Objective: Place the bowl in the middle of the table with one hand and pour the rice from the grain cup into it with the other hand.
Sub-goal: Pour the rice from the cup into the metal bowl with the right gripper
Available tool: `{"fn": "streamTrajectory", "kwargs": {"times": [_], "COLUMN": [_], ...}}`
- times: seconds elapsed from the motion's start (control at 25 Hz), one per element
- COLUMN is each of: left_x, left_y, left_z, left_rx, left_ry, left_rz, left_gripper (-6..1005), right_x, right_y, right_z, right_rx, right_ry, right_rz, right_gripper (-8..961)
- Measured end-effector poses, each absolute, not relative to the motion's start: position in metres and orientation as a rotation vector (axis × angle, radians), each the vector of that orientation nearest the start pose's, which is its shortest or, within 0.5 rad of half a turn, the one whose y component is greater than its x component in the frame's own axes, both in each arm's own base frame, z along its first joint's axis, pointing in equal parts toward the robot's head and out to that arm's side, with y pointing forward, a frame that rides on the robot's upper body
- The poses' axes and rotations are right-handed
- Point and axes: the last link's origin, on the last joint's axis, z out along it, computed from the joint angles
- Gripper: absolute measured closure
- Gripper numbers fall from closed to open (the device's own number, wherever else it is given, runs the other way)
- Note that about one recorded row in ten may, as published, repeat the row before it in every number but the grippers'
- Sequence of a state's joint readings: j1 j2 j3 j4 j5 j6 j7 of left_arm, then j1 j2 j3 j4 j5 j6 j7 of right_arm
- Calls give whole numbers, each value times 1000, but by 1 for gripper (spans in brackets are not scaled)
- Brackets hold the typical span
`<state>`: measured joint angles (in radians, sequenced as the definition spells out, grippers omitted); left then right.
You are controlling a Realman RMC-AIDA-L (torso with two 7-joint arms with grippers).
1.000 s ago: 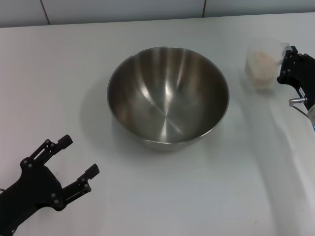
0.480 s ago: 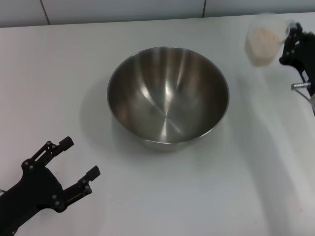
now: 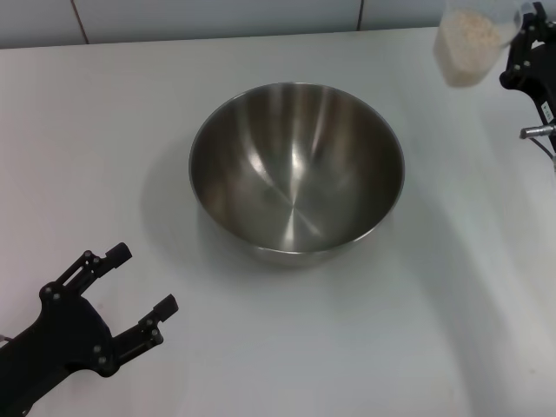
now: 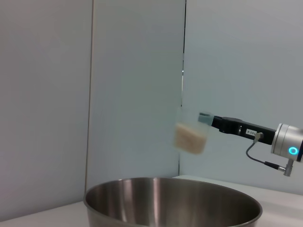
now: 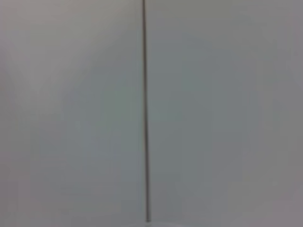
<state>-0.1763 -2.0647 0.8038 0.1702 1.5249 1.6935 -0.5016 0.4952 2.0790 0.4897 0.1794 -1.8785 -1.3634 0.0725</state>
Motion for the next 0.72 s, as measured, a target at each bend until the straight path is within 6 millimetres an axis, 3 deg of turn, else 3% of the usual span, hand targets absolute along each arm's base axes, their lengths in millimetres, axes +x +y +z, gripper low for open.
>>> {"fn": "streamTrajectory", "kwargs": {"times": [0.12,0.4,0.72], "left_x": [-328,-328,-328], "left_y": [188,187,186], "left_z": [-37,-37,-38], "left_rx": [-2315,-2314,-2314], "left_ry": [-365,-367,-371], "left_rz": [-980,-979,-981], "left_gripper": [131,131,131], "right_x": [286,259,244], "right_y": [338,347,346], "right_z": [-8,-22,-37], "right_rx": [-1579,-1942,-2177], "right_ry": [359,282,193], "right_rz": [882,1009,996], "right_gripper": [923,925,928]}}
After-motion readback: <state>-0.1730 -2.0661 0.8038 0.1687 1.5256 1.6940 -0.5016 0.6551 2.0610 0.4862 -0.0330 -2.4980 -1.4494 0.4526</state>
